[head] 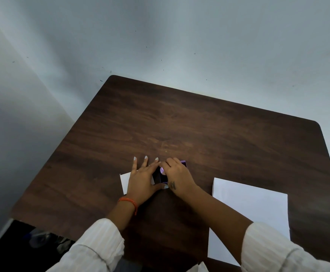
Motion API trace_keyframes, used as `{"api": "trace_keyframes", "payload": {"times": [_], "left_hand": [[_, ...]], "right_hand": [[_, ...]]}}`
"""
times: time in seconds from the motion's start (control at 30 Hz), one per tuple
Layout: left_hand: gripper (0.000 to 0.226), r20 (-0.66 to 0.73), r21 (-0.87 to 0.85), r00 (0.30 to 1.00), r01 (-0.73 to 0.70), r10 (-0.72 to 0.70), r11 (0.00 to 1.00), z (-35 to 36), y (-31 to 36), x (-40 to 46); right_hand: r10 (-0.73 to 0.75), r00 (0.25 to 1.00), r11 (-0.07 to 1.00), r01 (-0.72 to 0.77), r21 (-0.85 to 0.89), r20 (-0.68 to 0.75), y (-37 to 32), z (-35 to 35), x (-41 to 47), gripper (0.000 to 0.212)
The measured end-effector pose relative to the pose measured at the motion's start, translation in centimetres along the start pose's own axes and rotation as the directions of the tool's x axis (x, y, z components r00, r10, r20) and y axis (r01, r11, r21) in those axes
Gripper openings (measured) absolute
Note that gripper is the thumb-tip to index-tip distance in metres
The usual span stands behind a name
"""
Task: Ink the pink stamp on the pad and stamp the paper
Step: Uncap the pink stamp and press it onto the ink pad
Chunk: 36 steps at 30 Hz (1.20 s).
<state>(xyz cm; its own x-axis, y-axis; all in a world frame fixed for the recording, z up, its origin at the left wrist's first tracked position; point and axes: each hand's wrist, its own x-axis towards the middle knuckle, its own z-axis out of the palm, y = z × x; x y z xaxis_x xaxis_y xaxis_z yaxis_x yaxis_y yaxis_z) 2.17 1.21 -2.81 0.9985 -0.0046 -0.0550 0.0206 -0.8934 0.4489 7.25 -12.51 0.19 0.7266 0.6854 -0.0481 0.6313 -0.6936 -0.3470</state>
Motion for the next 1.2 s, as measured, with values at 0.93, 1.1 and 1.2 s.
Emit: {"api": "trace_keyframes", "payload": {"times": [0.93,1.1,1.2], "left_hand": [[0.080,0.017,0.033,1.000,0.007,-0.008,0.999,0.0,-0.1,0.2],[0.081,0.023,0.037,1.000,0.008,-0.009,0.999,-0.2,0.1,0.2],[0.080,0.025,0.051,1.000,0.004,-0.005,0.999,-0.3,0.1,0.2]], "right_hand": [[-0.012,0.999,1.000,0.012,0.003,0.030,-0.1,0.3,-1.4,0.041],[0.000,1.000,0.999,-0.001,0.033,0.016,0.0,0.1,-1.5,0.037],[0.056,0.998,0.990,-0.058,0.128,0.017,0.2,-1.0,-0.8,0.021]]}}
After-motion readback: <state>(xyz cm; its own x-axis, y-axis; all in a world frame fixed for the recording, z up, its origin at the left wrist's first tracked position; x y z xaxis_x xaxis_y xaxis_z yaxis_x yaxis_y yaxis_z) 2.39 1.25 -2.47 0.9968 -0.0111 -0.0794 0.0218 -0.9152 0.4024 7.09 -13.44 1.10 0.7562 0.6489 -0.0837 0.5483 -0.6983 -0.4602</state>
